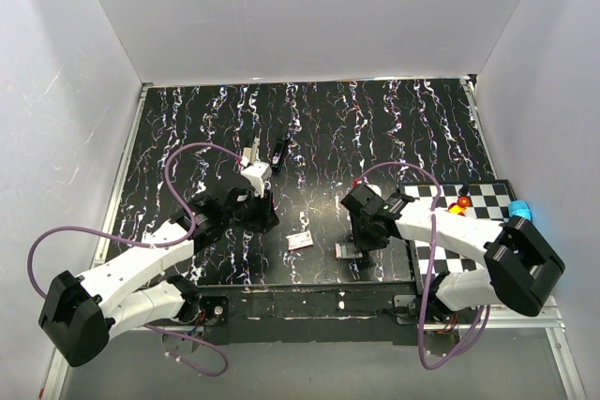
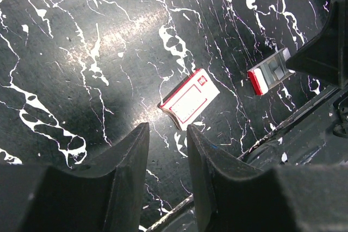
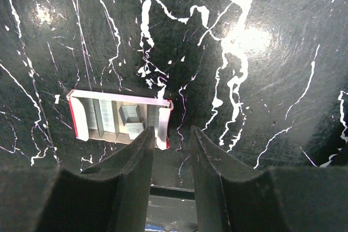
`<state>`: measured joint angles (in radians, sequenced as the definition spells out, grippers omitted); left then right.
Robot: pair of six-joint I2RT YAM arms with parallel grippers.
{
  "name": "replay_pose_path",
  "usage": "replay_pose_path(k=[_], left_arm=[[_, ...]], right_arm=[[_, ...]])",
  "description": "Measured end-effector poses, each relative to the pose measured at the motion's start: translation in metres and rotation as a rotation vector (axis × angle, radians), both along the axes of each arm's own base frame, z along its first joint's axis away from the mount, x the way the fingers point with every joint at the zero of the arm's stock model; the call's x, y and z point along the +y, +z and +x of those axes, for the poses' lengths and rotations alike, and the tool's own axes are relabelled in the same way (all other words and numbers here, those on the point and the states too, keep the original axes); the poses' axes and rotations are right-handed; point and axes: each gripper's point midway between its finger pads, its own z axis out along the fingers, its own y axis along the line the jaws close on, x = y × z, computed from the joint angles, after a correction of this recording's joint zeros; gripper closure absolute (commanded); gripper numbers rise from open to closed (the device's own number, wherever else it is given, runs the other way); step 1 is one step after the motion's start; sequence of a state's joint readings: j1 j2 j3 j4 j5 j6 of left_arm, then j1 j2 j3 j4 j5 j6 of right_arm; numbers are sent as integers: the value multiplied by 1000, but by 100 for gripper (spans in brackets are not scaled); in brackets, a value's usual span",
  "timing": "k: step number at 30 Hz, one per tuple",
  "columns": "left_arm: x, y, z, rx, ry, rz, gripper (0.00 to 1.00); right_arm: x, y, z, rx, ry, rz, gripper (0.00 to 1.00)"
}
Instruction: Unload the staples from the stapler
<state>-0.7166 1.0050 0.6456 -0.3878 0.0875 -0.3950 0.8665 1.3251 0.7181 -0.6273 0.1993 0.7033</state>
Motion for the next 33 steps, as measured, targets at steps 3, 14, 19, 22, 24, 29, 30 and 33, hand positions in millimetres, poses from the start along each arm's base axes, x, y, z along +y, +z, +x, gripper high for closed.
replay_pose_path(k=[3, 14, 19, 22, 24, 29, 30, 33], left_arm=[[-1, -1, -1, 3, -1, 2, 67], [-2, -8, -5, 17, -9, 10, 67], [-2, -13, -6, 28, -9, 23, 67], [-2, -14, -7, 31, -7, 25, 67], [-2, -16, -8, 35, -5, 26, 67], [0, -26, -14, 61, 1, 34, 67], [1, -28, -15, 67, 3, 35, 67], [2, -35, -19, 86, 8, 40, 67]], right_arm=[[0, -1, 1, 3, -3, -3, 60], [1, -9, 1, 26, -3, -14, 67], [3, -9, 2, 28, 2, -9, 73], [3, -9, 2, 29, 6, -9, 76], [3, -10, 2, 30, 7, -11, 78], [5, -9, 4, 32, 14, -14, 83], [6, -9, 4, 32, 15, -15, 84], [7, -10, 5, 35, 18, -16, 89]])
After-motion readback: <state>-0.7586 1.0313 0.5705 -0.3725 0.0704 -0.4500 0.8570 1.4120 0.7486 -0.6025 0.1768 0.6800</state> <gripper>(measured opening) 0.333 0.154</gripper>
